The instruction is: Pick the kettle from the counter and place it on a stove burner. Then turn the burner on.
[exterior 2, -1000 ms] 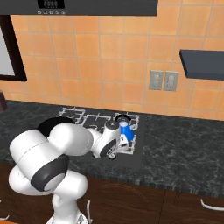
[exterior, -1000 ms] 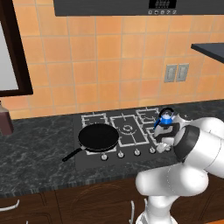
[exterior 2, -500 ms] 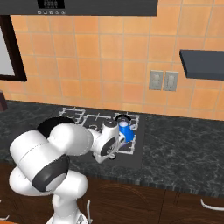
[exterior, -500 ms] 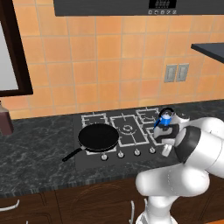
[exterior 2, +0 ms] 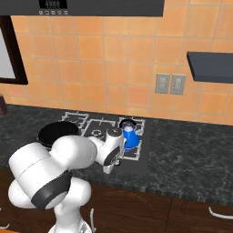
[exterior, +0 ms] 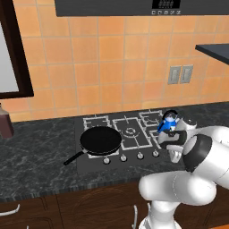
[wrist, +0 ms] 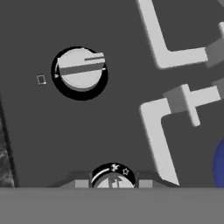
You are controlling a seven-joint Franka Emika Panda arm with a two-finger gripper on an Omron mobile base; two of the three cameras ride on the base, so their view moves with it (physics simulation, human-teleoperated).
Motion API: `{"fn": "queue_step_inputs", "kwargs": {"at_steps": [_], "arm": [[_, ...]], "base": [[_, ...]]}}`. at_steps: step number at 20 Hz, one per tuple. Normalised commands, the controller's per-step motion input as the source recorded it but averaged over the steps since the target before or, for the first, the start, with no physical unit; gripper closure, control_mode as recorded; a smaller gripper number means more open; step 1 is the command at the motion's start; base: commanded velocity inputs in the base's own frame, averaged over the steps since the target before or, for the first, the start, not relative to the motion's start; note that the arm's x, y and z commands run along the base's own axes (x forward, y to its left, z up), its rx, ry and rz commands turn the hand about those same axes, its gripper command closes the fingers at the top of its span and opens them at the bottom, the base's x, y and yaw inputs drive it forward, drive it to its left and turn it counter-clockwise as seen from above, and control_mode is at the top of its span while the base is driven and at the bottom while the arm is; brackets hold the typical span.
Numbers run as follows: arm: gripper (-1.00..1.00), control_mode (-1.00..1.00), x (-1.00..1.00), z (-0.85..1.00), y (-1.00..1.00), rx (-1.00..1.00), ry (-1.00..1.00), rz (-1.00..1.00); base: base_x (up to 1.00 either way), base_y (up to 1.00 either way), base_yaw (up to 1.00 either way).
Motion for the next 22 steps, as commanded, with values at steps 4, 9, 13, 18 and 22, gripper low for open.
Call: {"fn": "queue_step_inputs", "kwargs": {"at_steps": [4, 9, 13, 18, 22], "arm": [[1.00, -1.00, -0.04, 0.00, 0.04, -0.13, -0.12, 0.44], [-1.00, -1.00, 0.00, 0.04, 0.11, -0.12, -0.06, 0.43], [-1.00, -1.00, 0.00, 0.58, 0.09, -0.04, -0.13, 0.27], [-1.00, -1.00, -0.09, 0.96, 0.01, 0.00, -0.20, 0.10], [-1.00, -1.00, -0.02, 1.00, 0.11, 0.00, -0.22, 0.01]], "base": [[0.00, 0.00, 0.00], [0.00, 0.00, 0.00], [0.00, 0.00, 0.00], [0.00, 0.00, 0.00], [0.00, 0.00, 0.00]]}}
